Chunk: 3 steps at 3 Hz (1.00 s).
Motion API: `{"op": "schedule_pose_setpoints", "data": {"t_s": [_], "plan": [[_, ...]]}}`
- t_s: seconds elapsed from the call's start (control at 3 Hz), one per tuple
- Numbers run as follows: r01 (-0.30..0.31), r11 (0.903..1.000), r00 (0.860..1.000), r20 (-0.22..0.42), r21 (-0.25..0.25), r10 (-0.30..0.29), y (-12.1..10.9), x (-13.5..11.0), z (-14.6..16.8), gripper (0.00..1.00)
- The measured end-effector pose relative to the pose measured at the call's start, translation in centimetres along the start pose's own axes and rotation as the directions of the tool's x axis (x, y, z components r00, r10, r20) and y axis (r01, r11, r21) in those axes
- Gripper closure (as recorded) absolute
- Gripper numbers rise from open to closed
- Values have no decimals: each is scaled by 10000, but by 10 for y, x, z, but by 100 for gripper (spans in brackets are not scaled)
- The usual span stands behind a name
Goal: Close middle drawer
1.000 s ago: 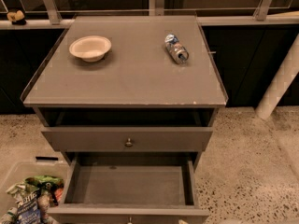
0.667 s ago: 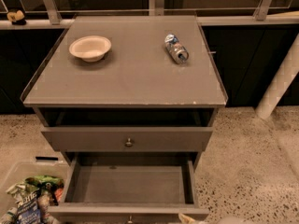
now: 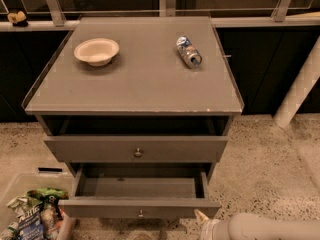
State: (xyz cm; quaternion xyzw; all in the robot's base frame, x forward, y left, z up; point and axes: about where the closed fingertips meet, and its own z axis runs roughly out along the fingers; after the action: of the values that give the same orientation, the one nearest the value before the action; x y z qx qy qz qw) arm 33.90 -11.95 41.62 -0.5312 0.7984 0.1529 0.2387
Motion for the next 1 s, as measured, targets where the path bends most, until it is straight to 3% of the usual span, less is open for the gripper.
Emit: {"op": "schedule_pose_setpoints", "data": {"t_s": [0.33,0.67,1.0], "plan": [[-266,9995,9996,-5,-154,266,-17,4,7,0],[-618,9974,9980,136,-380,624,-52,11,22,0],[-783,9969,9962,385,-15,783,-99,2,24,0]]}}
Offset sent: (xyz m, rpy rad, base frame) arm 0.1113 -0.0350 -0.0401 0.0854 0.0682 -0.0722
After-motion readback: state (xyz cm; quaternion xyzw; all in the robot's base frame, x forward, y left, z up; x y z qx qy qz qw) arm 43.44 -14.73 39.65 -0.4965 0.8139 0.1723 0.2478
